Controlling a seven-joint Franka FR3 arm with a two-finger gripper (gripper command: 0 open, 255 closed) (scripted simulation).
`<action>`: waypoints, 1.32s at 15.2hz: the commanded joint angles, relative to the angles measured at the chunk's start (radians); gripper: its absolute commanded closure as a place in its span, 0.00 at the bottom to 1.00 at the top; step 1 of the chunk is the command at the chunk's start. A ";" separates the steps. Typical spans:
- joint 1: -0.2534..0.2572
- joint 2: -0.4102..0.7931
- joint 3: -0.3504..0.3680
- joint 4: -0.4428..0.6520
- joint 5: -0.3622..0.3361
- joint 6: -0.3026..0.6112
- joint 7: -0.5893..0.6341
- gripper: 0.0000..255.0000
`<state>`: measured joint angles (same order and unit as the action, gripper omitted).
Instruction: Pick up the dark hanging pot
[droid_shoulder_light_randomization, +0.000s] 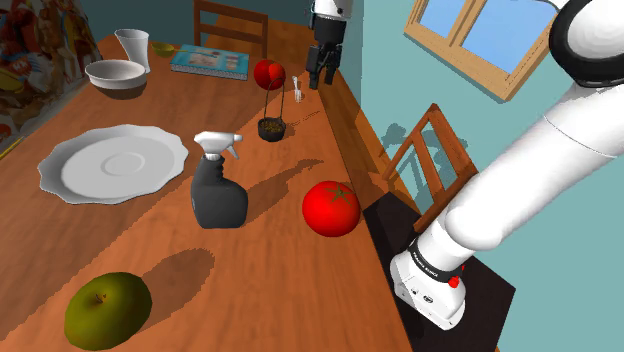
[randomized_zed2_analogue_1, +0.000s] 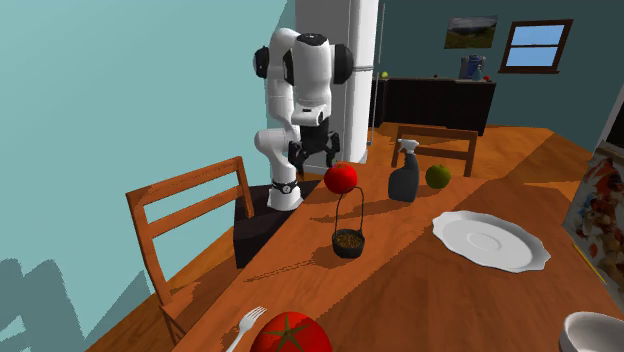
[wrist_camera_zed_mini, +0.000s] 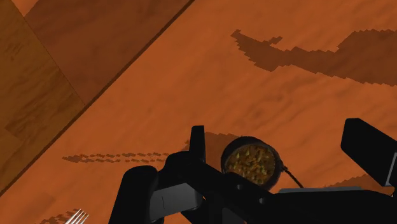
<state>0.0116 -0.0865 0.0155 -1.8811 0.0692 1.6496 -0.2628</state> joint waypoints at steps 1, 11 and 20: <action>0.007 0.102 0.007 0.078 -0.005 -0.015 -0.009 0.00; 0.037 0.654 0.028 0.652 -0.049 -0.230 -0.061 0.00; 0.042 0.726 0.029 0.643 -0.055 -0.167 -0.069 0.00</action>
<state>0.0529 0.6368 0.0442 -1.2313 0.0145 1.4723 -0.3321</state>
